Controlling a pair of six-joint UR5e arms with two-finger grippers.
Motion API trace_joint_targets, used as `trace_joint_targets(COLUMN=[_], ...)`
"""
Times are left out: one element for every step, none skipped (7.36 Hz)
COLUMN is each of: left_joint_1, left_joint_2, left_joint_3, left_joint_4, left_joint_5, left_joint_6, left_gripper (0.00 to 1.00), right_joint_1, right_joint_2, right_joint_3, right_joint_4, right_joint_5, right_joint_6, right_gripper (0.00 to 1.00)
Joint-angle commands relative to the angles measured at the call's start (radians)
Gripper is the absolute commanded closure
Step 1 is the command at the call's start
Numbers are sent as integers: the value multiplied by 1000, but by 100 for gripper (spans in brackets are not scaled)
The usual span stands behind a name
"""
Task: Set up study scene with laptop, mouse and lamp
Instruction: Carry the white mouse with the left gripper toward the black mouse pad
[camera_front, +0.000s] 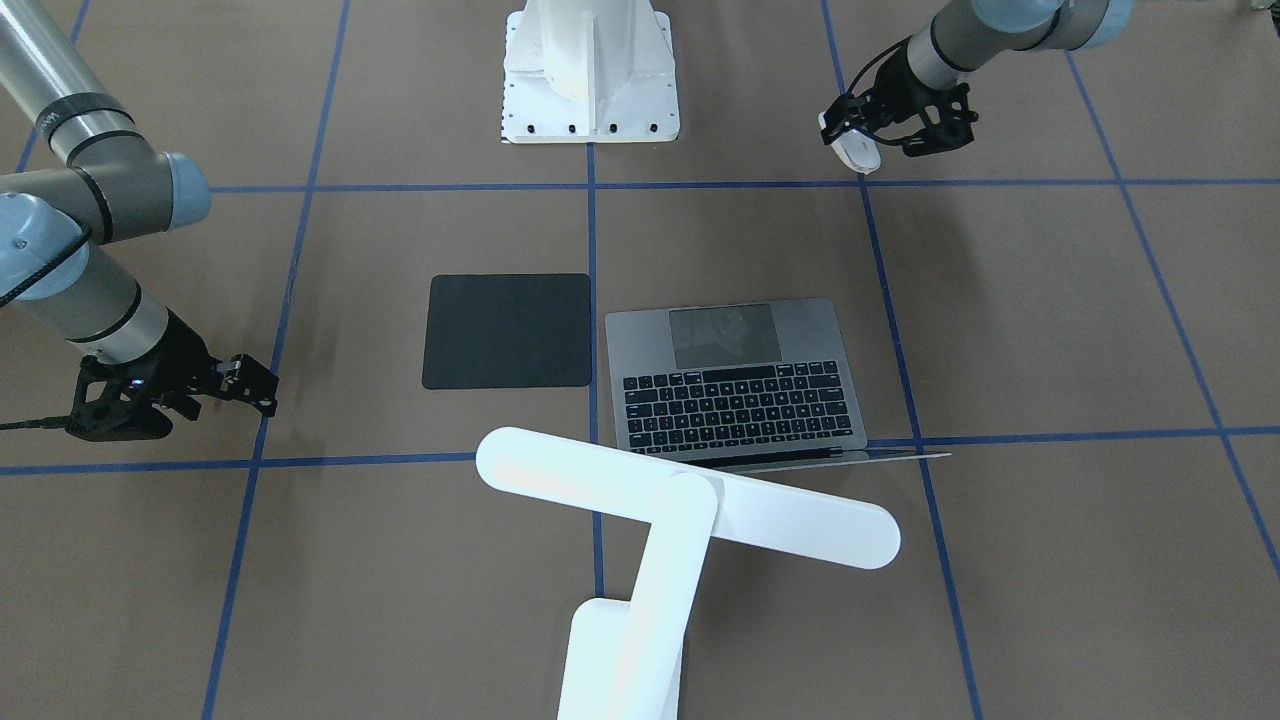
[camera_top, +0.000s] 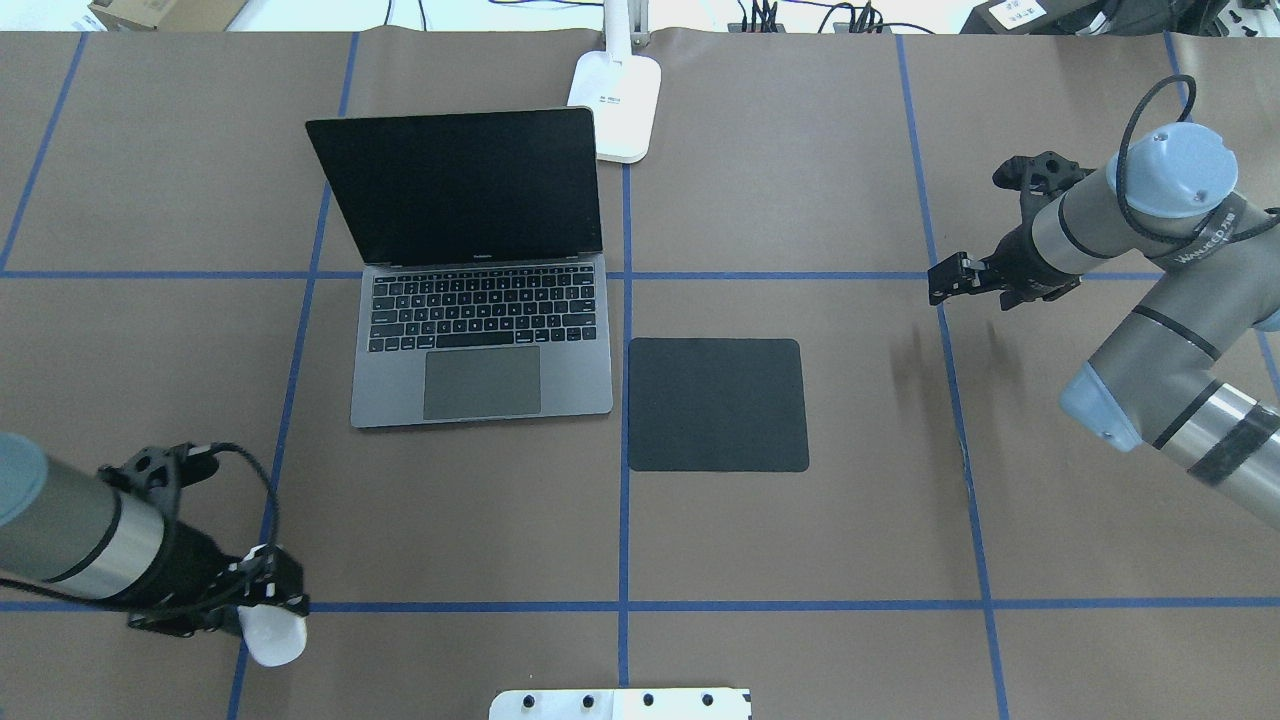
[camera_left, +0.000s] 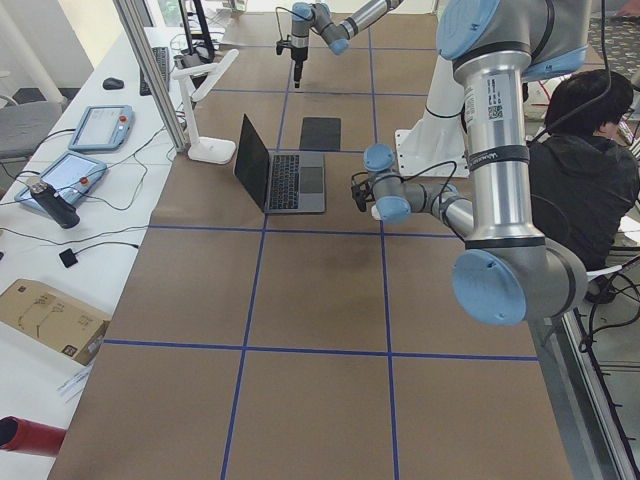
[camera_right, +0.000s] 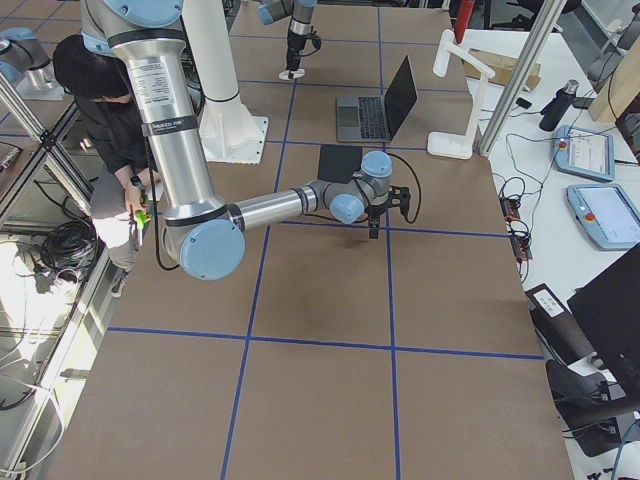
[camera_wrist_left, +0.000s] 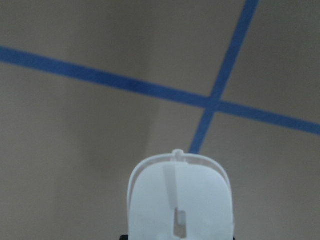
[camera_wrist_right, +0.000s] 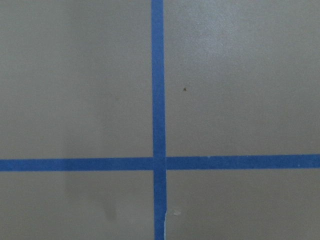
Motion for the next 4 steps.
trace_joint_targets(left_joint_1=[-41, -43, -43, -43], left_joint_2=[-350, -484, -581, -670], left_joint_3=[68, 146, 216, 291], left_joint_4=[280, 337, 353, 353], left_joint_5=[1, 3, 16, 44], left_joint_6=[1, 1, -1, -1], left_gripper=[57, 57, 57, 57], right_joint_1=[3, 17, 46, 71], right_joint_2=[1, -5, -12, -12], right_joint_3=[16, 26, 26, 38], right_joint_4=[0, 0, 1, 1], right_joint_5=[7, 17, 60, 98], right_joint_6=[12, 9, 9, 10], right_gripper=[0, 0, 0, 0])
